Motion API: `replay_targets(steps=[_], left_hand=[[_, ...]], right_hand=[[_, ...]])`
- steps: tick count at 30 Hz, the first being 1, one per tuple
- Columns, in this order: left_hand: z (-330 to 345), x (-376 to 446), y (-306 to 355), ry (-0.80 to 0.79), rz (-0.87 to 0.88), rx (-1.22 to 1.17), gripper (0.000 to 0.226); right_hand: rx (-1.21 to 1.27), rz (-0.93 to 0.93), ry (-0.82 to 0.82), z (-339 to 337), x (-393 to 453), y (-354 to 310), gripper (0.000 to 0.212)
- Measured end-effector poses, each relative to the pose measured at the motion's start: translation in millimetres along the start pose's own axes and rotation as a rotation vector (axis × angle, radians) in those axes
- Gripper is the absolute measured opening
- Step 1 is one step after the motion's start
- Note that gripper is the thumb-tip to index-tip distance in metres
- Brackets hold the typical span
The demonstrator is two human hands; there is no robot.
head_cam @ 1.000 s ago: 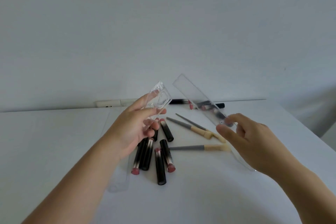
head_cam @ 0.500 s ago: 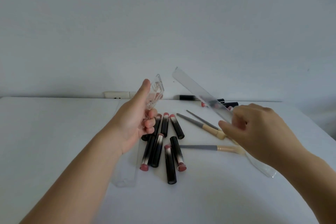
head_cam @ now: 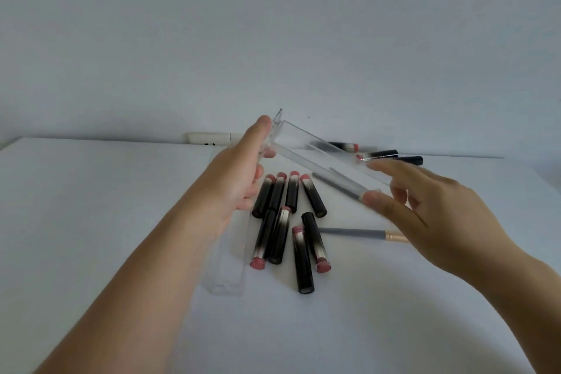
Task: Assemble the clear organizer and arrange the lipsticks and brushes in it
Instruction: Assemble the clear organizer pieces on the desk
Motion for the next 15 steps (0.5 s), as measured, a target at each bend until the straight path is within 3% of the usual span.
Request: replay_targets(steps=[15], left_hand=[[5.1,0.0,-0.6,0.072,0.012,0.247,0.07]], right_hand=[[0.071,0.046,0.034,-7.5,1.0,3.7,0.05]])
Point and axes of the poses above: each hand's wrist, its own x-axis towards the middle knuckle, its own z-axis out of the palm, y = z × x, the point moved 8 cm from there along x, towards the middle knuckle, and after that the axes turned 6 degrees about x, right-handed, at the moved point
